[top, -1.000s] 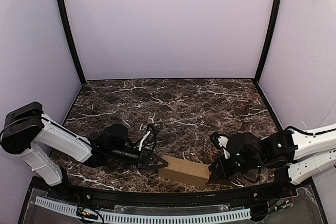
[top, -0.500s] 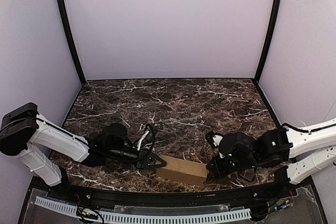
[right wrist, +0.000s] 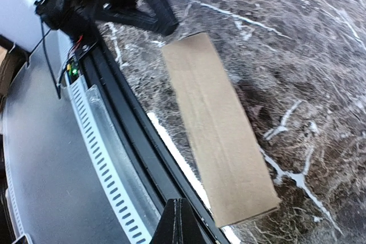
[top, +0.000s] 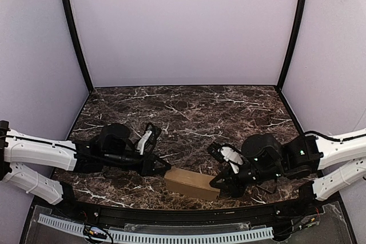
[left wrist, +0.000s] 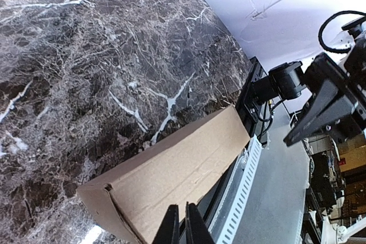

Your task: Fold the paper box

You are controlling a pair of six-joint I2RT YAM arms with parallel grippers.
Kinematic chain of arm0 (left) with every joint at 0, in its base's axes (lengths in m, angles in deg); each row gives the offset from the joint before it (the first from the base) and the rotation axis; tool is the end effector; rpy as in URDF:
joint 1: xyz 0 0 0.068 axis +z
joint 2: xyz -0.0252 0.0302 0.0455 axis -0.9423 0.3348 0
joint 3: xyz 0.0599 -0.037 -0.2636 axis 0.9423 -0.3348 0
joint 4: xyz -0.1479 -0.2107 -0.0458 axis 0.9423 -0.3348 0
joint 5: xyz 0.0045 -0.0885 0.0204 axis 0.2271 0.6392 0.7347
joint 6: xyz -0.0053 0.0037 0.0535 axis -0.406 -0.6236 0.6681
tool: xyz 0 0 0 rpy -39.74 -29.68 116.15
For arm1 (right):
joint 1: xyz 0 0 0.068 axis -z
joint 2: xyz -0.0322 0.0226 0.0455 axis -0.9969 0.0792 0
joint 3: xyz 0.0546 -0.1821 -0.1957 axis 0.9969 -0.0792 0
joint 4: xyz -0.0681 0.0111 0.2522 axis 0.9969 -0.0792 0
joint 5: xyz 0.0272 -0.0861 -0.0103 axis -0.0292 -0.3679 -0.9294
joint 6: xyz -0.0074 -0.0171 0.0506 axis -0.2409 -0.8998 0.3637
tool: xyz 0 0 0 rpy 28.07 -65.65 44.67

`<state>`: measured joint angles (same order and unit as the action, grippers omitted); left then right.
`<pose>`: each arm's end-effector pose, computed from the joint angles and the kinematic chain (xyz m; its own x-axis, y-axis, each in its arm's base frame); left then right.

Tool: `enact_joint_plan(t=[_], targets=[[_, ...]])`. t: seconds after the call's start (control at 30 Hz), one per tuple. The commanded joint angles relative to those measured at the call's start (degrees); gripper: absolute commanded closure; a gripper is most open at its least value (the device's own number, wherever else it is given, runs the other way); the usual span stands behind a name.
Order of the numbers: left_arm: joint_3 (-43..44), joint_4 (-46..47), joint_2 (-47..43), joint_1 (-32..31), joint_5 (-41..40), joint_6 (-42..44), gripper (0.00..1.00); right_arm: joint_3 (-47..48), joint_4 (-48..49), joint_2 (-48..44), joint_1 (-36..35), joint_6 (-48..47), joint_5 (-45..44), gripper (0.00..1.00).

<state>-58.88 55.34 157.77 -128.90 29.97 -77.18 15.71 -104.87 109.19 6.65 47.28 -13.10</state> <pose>0.1249 -0.2267 0.2081 -0.7616 0.1343 -0.6339 0.6284 0.3918 -0.6720 0.0465 0.2238 0.2538 -0.6125 -0.4141 -0.6733 -0.7631 0.5319 0.3670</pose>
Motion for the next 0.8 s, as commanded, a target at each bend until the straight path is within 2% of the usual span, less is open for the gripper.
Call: enact_joint_plan(t=[0.0, 0.27, 0.53, 0.77], targets=[[2.7, -7.13, -2.25, -0.19, -5.32, 3.97, 0.95, -0.03, 5.34, 5.4, -2.01, -7.5, 8.43, 1.0], [9.09, -8.15, 4.82, -0.12, -7.3, 5.8, 0.98, 1.79, 4.13, 18.35, -3.94, -8.62, 4.41, 1.0], [14.56, -6.07, 13.57, 0.01, -5.39, 6.5, 0.99, 1.24, 1.37, 20.18, -3.93, -2.85, -6.57, 1.0], [15.18, -3.41, 18.42, -0.04, -2.39, 5.08, 1.0, 0.93, 0.43, 20.65, -2.43, 3.52, -15.22, 1.0]])
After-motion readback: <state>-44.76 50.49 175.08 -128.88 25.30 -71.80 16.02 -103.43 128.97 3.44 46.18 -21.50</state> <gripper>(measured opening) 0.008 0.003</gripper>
